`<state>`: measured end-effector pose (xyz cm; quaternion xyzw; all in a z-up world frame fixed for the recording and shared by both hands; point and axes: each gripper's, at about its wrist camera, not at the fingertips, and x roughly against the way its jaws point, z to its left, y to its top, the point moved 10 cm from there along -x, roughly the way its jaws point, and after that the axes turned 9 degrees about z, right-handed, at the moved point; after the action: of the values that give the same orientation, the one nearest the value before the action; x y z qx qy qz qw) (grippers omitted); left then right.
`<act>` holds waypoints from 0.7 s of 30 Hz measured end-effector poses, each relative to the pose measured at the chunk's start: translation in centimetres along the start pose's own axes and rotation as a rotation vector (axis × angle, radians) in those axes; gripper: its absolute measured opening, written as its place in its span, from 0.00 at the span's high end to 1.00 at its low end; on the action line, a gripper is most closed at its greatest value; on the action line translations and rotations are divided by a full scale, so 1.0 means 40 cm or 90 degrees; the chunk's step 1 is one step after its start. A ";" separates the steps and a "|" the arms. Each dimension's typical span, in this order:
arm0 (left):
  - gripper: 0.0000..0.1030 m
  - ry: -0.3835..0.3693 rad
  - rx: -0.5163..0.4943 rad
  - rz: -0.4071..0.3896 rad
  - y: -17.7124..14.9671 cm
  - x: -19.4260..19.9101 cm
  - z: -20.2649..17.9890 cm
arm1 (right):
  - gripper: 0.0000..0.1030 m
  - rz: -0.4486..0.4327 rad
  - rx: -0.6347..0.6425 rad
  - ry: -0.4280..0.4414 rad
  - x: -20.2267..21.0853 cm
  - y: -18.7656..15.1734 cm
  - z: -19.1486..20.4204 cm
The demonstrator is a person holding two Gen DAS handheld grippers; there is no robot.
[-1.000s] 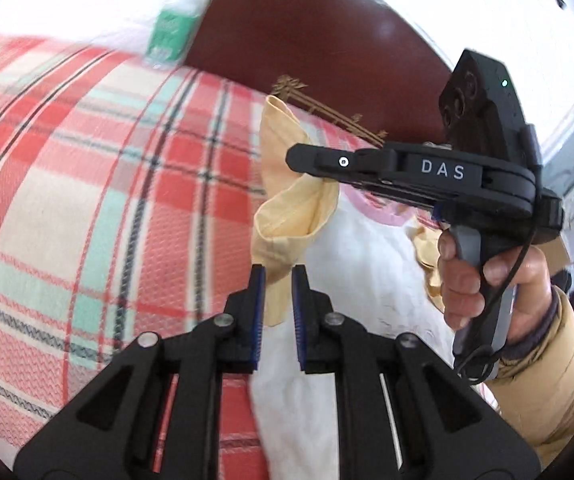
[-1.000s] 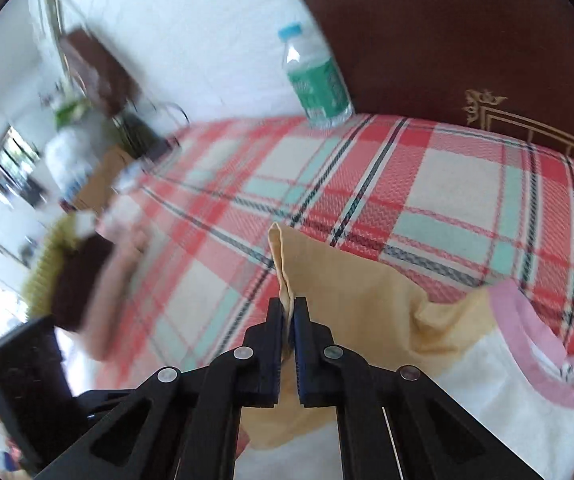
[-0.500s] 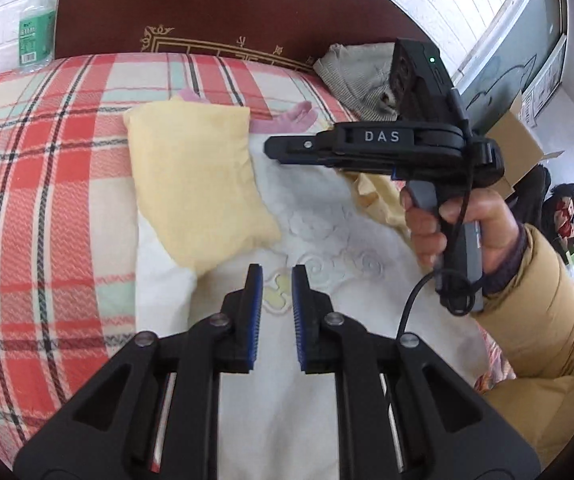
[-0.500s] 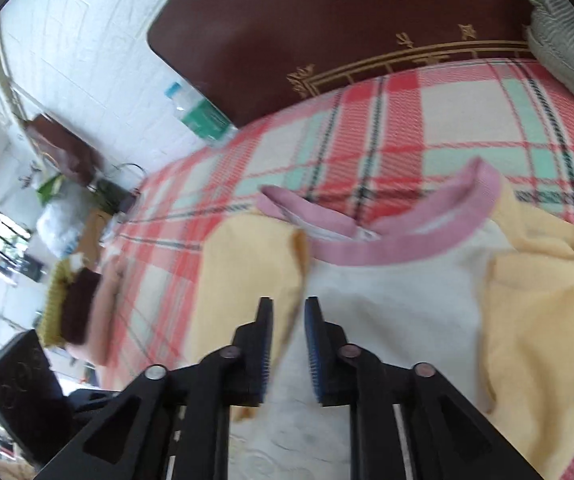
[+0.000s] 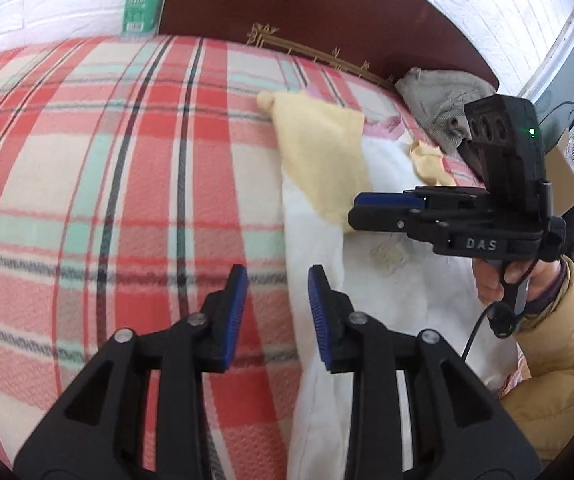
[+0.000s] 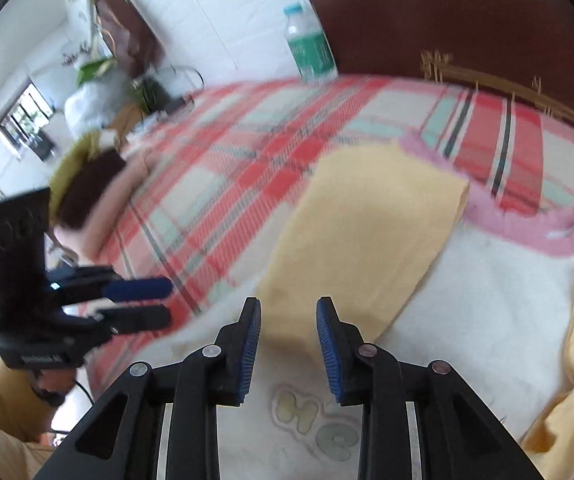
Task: Fold clothes
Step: 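Move both grippers to the hem of the T-shirt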
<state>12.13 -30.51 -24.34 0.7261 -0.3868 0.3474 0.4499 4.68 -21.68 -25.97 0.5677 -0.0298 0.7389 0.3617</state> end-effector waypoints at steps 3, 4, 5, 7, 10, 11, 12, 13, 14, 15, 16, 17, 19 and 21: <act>0.68 0.002 0.005 0.018 -0.039 -0.002 0.007 | 0.72 -0.016 -0.007 -0.003 0.016 -0.023 -0.011; 0.68 -0.005 0.010 0.021 -0.055 0.000 0.009 | 0.66 -0.022 -0.008 -0.003 0.033 -0.031 -0.009; 0.64 -0.013 0.014 0.022 -0.067 -0.001 0.006 | 0.62 -0.036 -0.005 -0.001 0.057 -0.044 -0.004; 0.59 -0.026 0.015 0.019 -0.095 0.007 -0.001 | 0.61 -0.064 -0.001 0.013 0.111 -0.080 0.009; 0.53 -0.039 0.002 0.021 -0.128 0.020 -0.024 | 0.55 -0.091 -0.021 0.045 0.183 -0.163 0.015; 0.52 -0.039 -0.002 0.022 -0.136 0.025 -0.029 | 0.48 -0.098 -0.034 0.043 0.205 -0.194 0.009; 0.51 -0.039 -0.008 0.024 -0.146 0.030 -0.034 | 0.45 -0.105 -0.048 0.038 0.225 -0.225 0.001; 0.51 -0.039 -0.014 0.028 -0.155 0.031 -0.041 | 0.45 -0.112 -0.066 0.038 0.246 -0.260 -0.011; 0.50 -0.039 -0.020 0.031 -0.164 0.033 -0.049 | 0.45 -0.120 -0.086 0.040 0.267 -0.296 -0.024; 0.50 -0.039 -0.026 0.033 -0.174 0.035 -0.056 | 0.45 -0.128 -0.106 0.037 0.288 -0.334 -0.040; 0.50 -0.037 -0.031 0.037 -0.183 0.033 -0.063 | 0.45 -0.134 -0.123 0.026 0.305 -0.368 -0.053; 0.50 -0.032 -0.036 0.041 -0.193 0.031 -0.068 | 0.44 -0.139 -0.139 0.015 0.322 -0.398 -0.063; 0.49 -0.024 -0.046 0.045 -0.208 0.027 -0.079 | 0.44 -0.149 -0.172 -0.002 0.353 -0.457 -0.084; 0.49 -0.017 -0.052 0.049 -0.222 0.030 -0.087 | 0.44 -0.155 -0.205 -0.018 0.375 -0.512 -0.103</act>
<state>19.90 -24.99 -25.49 0.6963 -0.4340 0.3387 0.4605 11.53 2.79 -22.03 0.5127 -0.0839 0.6674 0.5336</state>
